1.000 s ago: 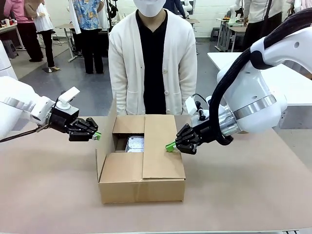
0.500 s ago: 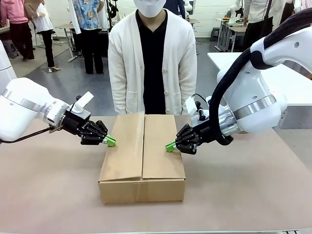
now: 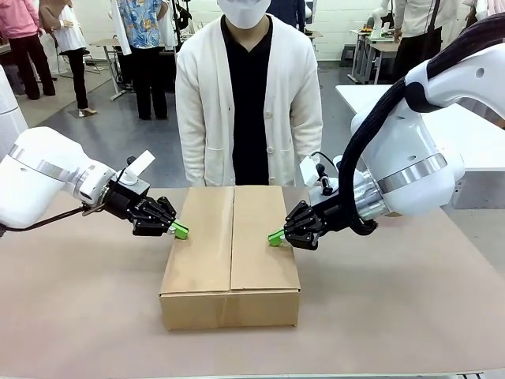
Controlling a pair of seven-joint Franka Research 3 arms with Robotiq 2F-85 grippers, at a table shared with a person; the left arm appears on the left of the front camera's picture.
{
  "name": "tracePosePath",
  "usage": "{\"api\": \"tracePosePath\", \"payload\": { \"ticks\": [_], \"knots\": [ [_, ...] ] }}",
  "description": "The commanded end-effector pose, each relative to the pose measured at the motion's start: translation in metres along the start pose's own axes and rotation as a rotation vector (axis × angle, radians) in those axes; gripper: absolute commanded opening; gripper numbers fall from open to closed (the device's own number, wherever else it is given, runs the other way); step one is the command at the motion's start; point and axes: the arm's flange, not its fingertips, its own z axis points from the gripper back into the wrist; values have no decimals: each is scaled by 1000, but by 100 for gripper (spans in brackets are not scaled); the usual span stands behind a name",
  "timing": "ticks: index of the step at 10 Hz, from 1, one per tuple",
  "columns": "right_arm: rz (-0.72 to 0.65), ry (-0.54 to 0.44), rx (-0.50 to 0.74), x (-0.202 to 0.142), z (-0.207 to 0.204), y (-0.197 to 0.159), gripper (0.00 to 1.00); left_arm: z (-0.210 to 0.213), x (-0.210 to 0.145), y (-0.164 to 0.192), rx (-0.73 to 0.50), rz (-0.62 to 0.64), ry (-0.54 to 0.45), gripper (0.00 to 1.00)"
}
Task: Wrap the clocks to prevent damage.
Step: Push the left (or right) flap of the Package Box to close it.
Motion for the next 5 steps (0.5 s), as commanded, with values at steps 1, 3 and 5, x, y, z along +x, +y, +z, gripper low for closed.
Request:
{"api": "tracePosePath", "payload": {
  "ticks": [1, 3, 5],
  "knots": [
    [-7, 8, 3, -4, -3, 0, 1, -16, -33, 4, 38, 26, 142, 0],
    [-7, 8, 3, -4, -3, 0, 1, 0, 0, 0, 0, 5, 1, 0],
    [-7, 8, 3, -4, -3, 0, 1, 0, 0, 0, 0, 5, 1, 0]
  ]
}}
